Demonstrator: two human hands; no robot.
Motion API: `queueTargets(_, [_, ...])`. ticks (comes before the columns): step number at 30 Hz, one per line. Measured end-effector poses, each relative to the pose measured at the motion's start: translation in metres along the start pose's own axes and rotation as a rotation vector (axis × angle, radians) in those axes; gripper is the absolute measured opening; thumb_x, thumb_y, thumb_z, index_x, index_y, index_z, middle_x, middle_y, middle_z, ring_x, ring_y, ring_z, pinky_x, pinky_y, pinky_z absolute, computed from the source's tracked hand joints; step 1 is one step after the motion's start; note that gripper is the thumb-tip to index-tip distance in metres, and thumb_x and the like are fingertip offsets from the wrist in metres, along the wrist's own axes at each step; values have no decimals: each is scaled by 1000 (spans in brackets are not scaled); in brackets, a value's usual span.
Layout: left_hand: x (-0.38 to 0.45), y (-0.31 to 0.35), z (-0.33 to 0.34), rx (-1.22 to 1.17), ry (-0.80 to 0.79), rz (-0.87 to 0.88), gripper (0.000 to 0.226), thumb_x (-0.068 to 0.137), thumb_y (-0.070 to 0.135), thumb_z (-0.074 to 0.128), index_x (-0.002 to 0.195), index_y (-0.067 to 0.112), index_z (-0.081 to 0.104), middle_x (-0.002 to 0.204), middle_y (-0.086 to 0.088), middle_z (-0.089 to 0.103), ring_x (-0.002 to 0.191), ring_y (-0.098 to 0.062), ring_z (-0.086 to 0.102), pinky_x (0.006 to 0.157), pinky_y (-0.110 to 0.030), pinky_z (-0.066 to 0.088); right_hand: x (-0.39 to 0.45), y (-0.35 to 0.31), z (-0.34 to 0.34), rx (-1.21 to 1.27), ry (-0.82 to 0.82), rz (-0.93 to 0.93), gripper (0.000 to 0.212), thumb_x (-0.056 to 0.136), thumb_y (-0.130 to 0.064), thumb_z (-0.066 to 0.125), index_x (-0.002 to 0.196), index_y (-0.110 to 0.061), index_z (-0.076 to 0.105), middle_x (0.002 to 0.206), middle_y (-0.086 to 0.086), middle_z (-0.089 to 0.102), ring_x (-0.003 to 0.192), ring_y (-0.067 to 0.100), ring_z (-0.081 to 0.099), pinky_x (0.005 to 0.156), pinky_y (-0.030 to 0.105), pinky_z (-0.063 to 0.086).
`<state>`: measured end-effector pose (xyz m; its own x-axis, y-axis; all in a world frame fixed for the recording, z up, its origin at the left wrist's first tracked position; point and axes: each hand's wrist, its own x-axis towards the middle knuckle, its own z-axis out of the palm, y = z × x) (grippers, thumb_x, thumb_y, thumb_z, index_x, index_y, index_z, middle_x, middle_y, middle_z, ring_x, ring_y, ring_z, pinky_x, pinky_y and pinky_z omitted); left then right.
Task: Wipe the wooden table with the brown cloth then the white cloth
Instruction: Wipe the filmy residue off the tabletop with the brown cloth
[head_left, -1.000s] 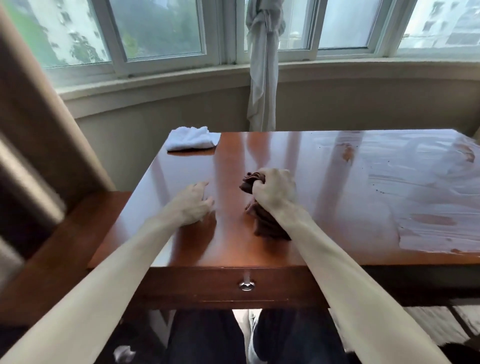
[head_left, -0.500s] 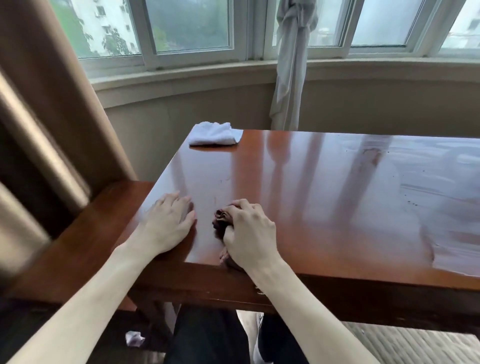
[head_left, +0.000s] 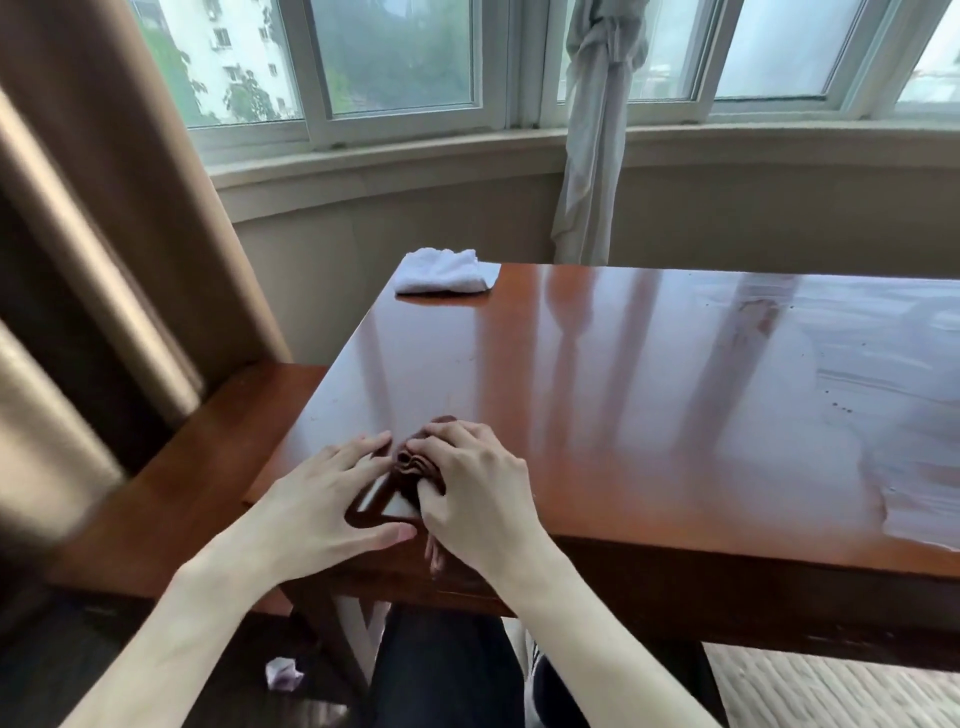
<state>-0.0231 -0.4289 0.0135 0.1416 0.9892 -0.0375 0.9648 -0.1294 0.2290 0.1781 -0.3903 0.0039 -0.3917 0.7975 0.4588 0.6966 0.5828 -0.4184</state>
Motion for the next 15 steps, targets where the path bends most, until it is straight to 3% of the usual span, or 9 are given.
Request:
queueTargets(6, [0, 12, 1, -91, 33, -61, 91, 70, 91, 49, 150, 48, 35, 158, 32, 19, 146, 6, 16, 115, -41, 35, 46, 3, 10, -63, -54, 176, 23, 90, -27, 54, 99, -18, 73, 102, -2, 67, 97, 28, 61, 71, 36, 47])
queueTargets(11, [0, 10, 3, -103, 37, -53, 90, 69, 91, 47, 149, 54, 32, 160, 29, 20, 148, 2, 17, 115, -48, 37, -18, 19, -13, -20, 12, -45, 31, 85, -30, 56, 110, -28, 73, 119, -12, 69, 112, 18, 60, 83, 34, 54])
queueTargets(15, [-2, 14, 2, -101, 17, -61, 87, 75, 84, 52, 152, 50, 29, 163, 22, 17, 151, -5, 14, 119, -50, 32, 38, 65, -33, -61, -32, 231, 26, 85, -29, 53, 100, -21, 72, 103, -2, 67, 94, 31, 65, 79, 43, 55])
